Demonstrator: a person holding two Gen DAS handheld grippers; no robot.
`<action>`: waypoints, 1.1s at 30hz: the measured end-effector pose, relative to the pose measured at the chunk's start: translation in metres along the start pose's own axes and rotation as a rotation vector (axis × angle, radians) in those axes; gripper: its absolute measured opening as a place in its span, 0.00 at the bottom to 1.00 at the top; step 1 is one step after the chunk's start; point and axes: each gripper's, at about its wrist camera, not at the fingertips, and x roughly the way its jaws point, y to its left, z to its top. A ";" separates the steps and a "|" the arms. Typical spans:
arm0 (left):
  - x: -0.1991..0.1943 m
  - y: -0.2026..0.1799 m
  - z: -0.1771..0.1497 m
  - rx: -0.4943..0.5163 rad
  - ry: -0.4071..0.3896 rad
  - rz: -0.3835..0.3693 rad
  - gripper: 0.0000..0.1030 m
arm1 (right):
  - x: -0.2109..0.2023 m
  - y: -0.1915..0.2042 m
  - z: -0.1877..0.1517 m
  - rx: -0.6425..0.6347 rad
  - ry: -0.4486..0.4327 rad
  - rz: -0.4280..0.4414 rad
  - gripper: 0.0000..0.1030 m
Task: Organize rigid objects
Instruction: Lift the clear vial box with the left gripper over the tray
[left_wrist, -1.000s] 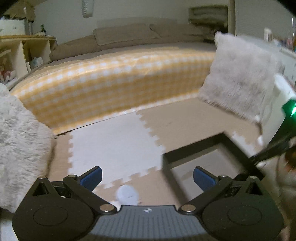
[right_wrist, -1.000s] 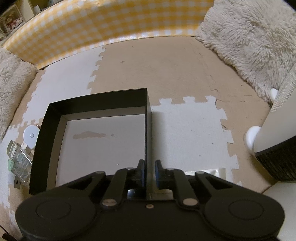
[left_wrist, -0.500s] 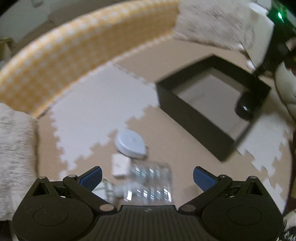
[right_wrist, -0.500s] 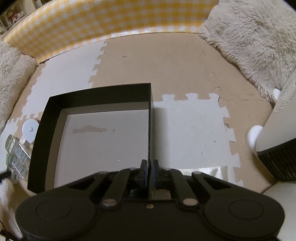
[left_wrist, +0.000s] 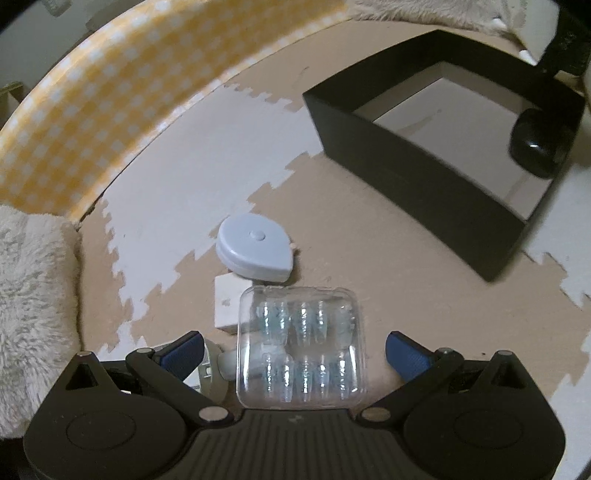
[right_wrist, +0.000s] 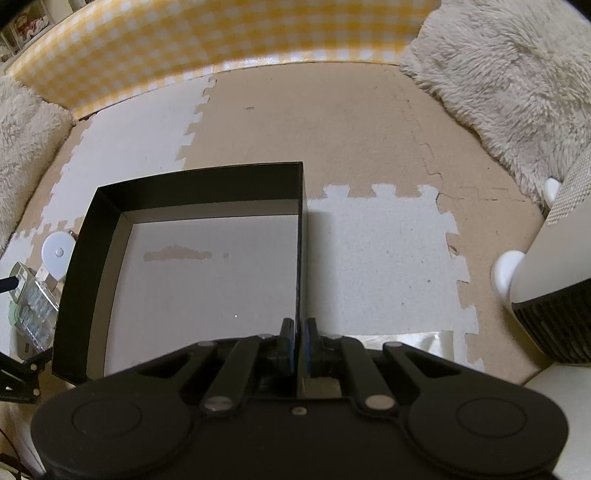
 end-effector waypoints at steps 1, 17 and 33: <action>0.002 0.001 0.000 -0.010 0.004 0.005 0.89 | 0.000 0.000 0.000 -0.002 0.001 -0.001 0.06; -0.002 0.028 0.004 -0.210 0.022 -0.079 0.70 | 0.001 0.001 -0.001 -0.008 0.006 0.000 0.05; -0.050 0.042 0.018 -0.506 -0.159 -0.236 0.70 | -0.003 -0.002 0.000 0.013 -0.005 0.010 0.04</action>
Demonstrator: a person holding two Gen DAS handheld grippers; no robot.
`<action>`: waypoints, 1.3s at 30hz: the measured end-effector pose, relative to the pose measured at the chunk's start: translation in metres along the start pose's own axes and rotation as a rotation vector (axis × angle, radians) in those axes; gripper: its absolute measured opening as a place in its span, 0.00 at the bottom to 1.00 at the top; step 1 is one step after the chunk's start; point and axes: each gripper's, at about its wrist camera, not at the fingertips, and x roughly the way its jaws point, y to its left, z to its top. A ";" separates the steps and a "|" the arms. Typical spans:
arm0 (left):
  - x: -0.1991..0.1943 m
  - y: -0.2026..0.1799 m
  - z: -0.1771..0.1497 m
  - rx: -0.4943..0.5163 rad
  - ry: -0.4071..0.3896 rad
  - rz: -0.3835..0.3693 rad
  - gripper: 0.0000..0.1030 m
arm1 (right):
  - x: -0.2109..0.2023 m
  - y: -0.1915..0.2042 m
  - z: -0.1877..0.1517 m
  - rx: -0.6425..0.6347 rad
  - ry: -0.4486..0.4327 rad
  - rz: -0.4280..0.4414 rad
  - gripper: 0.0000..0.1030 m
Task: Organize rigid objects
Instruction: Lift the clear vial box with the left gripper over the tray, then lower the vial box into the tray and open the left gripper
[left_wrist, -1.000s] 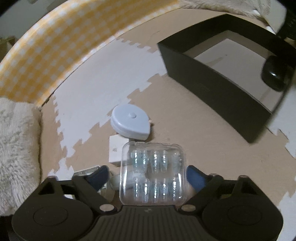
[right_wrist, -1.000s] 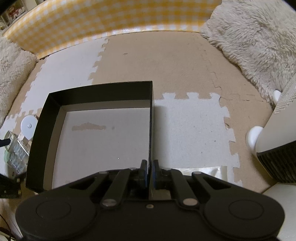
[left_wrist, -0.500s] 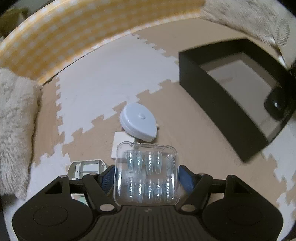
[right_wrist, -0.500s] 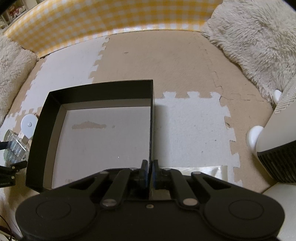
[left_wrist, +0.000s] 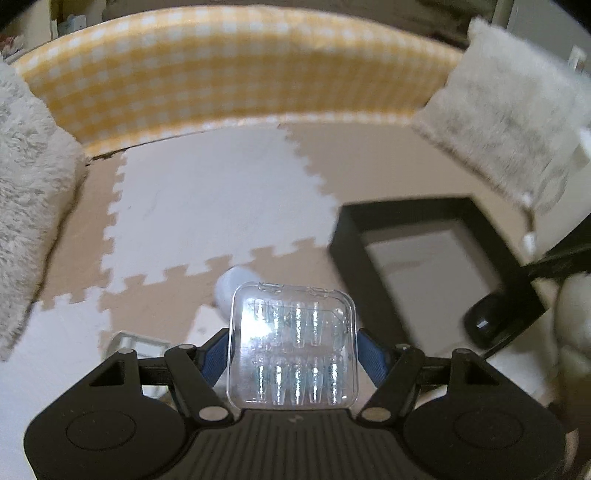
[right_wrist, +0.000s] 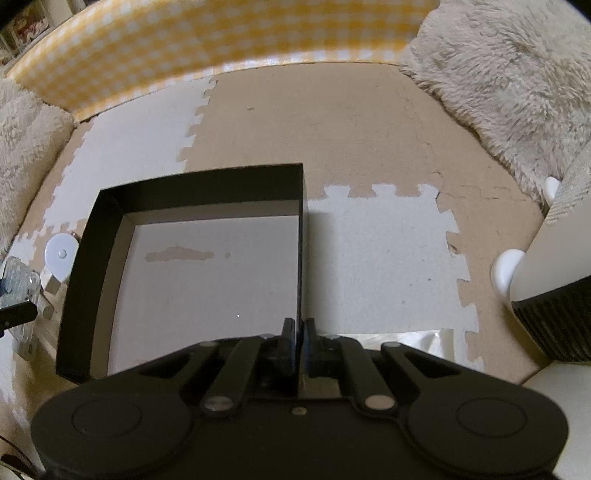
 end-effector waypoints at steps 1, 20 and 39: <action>-0.002 -0.003 0.001 -0.011 -0.010 -0.019 0.70 | -0.001 0.000 0.000 0.002 -0.003 0.001 0.04; 0.048 -0.087 0.047 -0.240 -0.032 -0.263 0.70 | -0.003 0.001 0.000 -0.006 -0.009 0.002 0.04; 0.148 -0.117 0.070 -0.375 0.010 -0.266 0.71 | -0.004 0.003 -0.002 -0.018 -0.011 0.000 0.04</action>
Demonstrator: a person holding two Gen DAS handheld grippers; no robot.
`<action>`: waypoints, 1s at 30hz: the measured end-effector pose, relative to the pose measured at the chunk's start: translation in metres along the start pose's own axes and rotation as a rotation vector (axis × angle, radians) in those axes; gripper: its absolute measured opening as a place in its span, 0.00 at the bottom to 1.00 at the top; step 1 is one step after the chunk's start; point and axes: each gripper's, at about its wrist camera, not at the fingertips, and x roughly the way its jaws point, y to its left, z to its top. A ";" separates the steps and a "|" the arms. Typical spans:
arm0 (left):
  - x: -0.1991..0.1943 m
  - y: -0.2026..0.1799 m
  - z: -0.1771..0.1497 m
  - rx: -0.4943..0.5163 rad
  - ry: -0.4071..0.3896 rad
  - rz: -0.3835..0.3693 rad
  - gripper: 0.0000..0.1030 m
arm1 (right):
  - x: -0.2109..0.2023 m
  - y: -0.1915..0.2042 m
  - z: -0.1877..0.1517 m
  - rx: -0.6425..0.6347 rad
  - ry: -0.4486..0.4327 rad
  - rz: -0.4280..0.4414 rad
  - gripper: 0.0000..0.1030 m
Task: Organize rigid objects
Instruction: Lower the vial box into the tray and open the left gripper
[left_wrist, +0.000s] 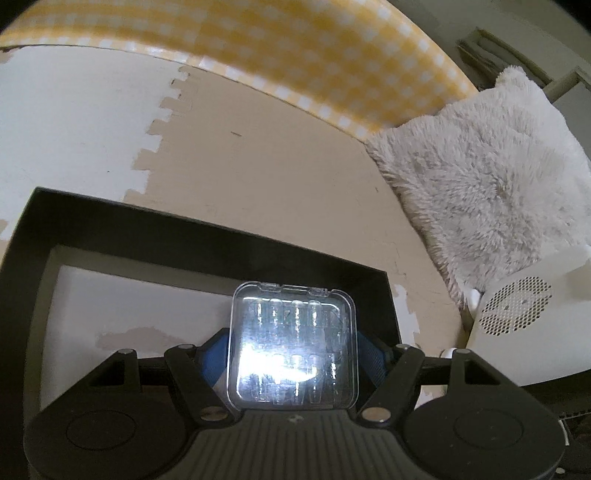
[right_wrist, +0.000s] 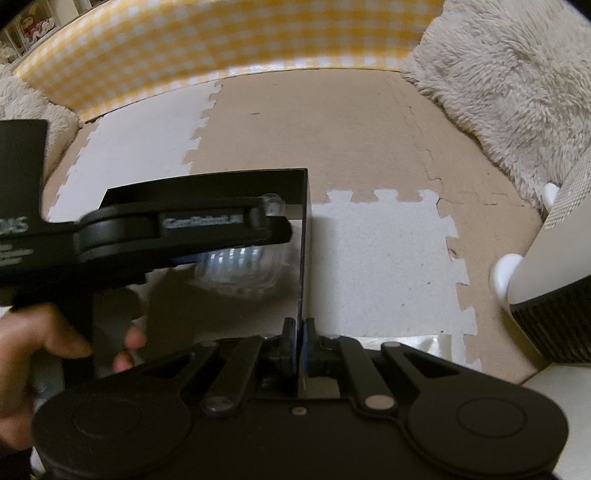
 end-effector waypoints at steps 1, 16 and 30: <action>0.002 -0.002 0.000 0.011 -0.001 0.000 0.70 | 0.000 0.000 0.000 0.001 0.001 0.000 0.04; 0.000 -0.005 -0.002 0.033 0.025 0.001 0.85 | 0.001 0.002 0.000 -0.010 0.000 -0.005 0.04; -0.040 -0.014 -0.011 0.140 0.031 0.031 1.00 | 0.001 0.003 -0.001 -0.017 -0.004 -0.012 0.04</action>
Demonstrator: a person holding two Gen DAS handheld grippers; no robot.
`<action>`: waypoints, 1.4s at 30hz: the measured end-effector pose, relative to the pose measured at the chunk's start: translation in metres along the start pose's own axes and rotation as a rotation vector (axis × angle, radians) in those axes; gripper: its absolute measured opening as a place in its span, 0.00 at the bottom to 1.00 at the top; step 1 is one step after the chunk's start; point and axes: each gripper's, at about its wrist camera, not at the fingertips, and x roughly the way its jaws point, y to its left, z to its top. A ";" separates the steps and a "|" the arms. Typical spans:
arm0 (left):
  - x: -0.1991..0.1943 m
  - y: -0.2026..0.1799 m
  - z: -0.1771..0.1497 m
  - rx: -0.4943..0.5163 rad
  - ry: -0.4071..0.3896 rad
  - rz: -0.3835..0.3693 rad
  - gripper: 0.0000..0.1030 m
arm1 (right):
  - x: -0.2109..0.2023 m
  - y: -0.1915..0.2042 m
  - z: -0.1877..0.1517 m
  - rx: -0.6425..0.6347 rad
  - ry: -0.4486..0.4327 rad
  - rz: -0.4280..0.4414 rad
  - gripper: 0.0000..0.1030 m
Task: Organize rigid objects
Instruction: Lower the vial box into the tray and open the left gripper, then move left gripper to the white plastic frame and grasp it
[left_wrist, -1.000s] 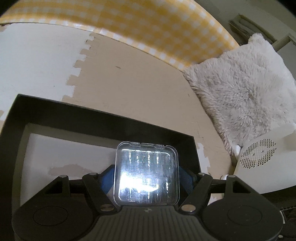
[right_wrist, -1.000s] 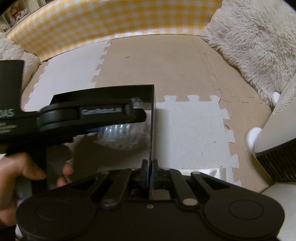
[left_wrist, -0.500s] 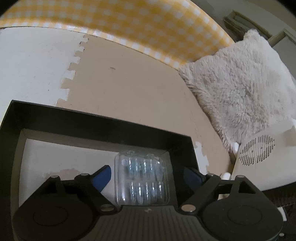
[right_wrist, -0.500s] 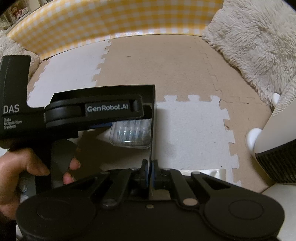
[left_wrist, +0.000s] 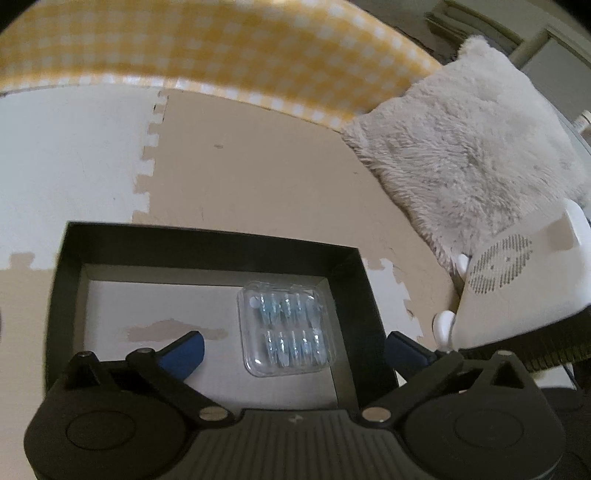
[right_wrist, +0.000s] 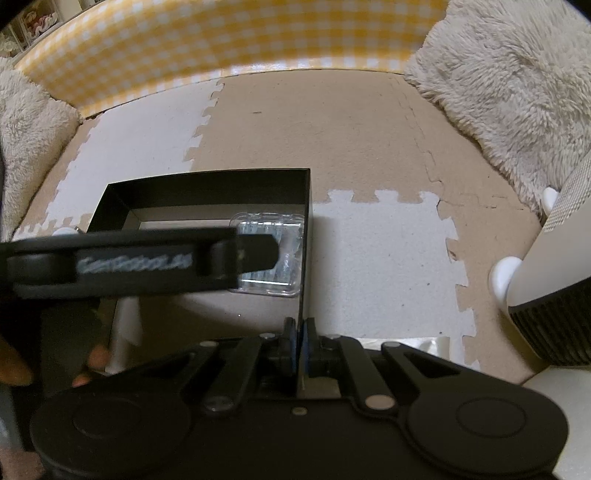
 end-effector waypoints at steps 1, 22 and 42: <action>-0.004 -0.001 -0.001 0.007 -0.003 0.001 1.00 | 0.000 0.000 0.000 -0.001 0.000 0.000 0.04; -0.108 0.005 -0.015 0.168 -0.075 0.074 1.00 | 0.000 -0.001 -0.001 -0.007 -0.006 0.002 0.04; -0.173 0.060 -0.024 0.340 -0.106 0.176 1.00 | 0.000 0.000 -0.001 -0.011 -0.006 0.000 0.04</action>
